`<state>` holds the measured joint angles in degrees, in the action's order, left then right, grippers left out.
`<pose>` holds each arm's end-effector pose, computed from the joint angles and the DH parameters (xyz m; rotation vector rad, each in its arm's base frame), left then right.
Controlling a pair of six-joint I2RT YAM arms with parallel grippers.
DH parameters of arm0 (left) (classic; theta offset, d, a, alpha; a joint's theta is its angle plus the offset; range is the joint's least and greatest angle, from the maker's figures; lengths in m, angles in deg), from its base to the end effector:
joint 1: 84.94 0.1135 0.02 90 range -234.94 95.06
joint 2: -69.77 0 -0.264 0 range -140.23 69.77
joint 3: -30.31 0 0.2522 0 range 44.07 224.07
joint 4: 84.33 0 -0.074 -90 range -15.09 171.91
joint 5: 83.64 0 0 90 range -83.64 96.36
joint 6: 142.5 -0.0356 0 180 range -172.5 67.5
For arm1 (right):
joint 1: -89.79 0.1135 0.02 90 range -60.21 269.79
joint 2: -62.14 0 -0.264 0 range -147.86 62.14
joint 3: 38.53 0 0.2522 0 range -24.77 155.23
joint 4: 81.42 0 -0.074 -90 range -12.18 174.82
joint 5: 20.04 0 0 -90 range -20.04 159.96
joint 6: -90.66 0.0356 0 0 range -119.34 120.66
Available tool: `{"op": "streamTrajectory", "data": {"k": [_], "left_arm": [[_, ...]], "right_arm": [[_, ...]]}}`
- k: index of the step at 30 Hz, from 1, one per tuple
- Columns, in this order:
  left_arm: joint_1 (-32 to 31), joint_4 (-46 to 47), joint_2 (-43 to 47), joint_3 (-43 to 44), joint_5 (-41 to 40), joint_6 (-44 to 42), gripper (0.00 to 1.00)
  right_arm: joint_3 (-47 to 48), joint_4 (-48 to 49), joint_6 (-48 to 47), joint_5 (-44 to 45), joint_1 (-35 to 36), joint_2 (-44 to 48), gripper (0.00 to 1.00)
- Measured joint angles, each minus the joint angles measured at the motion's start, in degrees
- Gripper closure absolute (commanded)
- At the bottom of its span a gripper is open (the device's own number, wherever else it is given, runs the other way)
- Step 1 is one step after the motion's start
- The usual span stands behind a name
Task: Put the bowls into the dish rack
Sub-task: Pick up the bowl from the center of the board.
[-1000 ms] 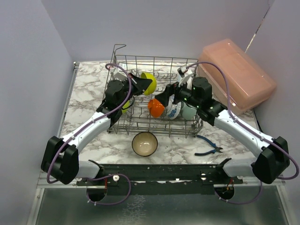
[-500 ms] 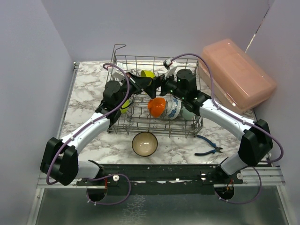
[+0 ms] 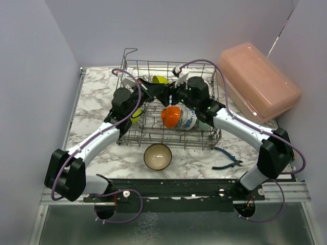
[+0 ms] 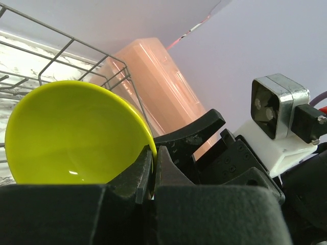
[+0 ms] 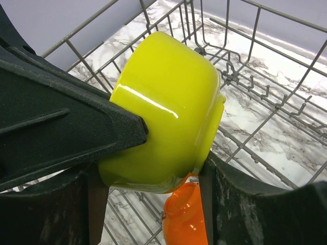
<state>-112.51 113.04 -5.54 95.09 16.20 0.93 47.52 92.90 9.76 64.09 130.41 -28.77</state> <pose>0.2714 -0.1485 0.3358 -0.2040 1.5729 -1.2589 0.2884 0.2521 0.3361 -0.5653 1.7195 0.7160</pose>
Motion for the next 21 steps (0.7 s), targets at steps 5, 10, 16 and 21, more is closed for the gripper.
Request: {"op": "streamTrajectory", "data": {"k": [5, 10, 16, 21], "left_arm": [[0.2, 1.1, -0.8, -0.2, 0.4, 0.6, 0.60], [1.2, 2.5, -0.8, -0.5, 1.6, 1.2, 0.32], [3.5, 4.3, -1.1, -0.9, 3.6, 1.4, 0.15], [7.1, 5.8, -2.3, -0.9, 6.3, 1.2, 0.08]], "right_arm": [[0.0, -0.2, -0.3, 0.7, 0.0, 0.0, 0.99], [0.0, -1.5, -0.2, 1.9, 0.0, 0.0, 1.00], [1.7, -5.5, 0.3, 5.3, 0.0, 0.0, 0.99], [5.0, -10.4, 0.6, 7.6, -0.2, -0.1, 1.00]]}}
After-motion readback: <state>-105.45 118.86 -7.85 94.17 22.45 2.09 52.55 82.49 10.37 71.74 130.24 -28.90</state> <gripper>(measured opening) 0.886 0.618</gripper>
